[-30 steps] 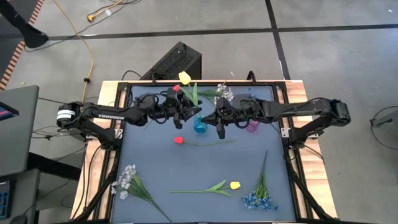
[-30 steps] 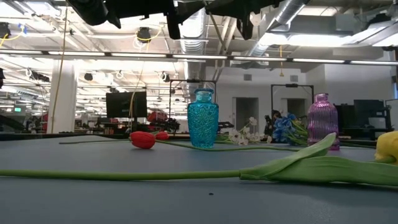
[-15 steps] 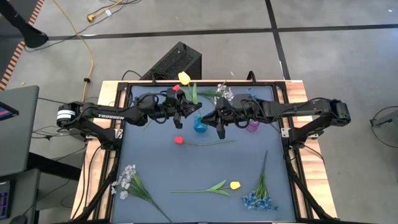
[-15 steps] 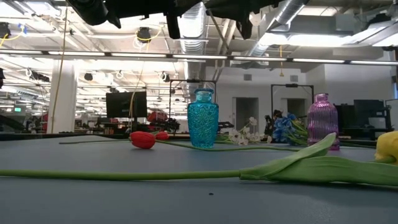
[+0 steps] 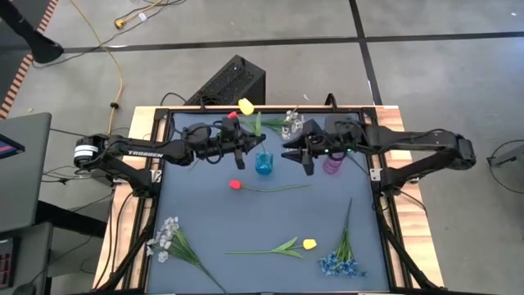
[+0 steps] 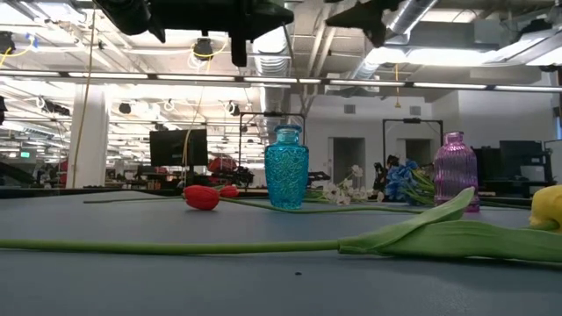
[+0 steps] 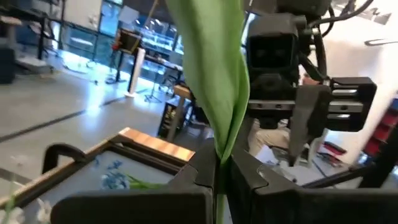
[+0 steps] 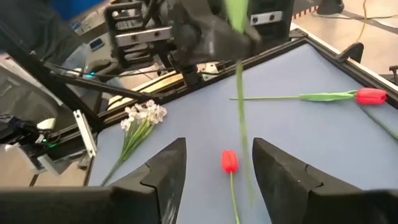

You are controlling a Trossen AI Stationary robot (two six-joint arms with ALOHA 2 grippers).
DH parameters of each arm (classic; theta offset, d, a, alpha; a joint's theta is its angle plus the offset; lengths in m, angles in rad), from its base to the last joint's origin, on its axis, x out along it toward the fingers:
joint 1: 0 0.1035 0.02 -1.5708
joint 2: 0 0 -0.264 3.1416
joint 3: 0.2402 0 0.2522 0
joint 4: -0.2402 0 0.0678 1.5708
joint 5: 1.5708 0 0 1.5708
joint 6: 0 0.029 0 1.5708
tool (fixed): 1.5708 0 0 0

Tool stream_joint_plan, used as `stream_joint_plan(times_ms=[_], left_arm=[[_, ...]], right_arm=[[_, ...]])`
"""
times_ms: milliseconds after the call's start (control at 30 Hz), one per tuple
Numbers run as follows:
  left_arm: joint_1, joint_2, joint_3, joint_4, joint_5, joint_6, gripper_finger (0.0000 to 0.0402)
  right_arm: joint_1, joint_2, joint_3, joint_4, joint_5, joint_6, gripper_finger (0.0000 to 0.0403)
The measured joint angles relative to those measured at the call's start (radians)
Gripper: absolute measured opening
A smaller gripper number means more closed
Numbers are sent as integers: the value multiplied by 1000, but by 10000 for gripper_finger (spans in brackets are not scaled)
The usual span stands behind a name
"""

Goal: Sort flowers into vase by color
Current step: Put the top yellow flower into the blue vase

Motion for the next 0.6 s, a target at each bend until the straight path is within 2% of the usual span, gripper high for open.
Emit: stream_joint_plan(times_ms=[600], left_arm=[[74, -23, 43, -153, -10, 86, 0]], right_arm=[[20, -33, 0, -52, 23, 15, 203]])
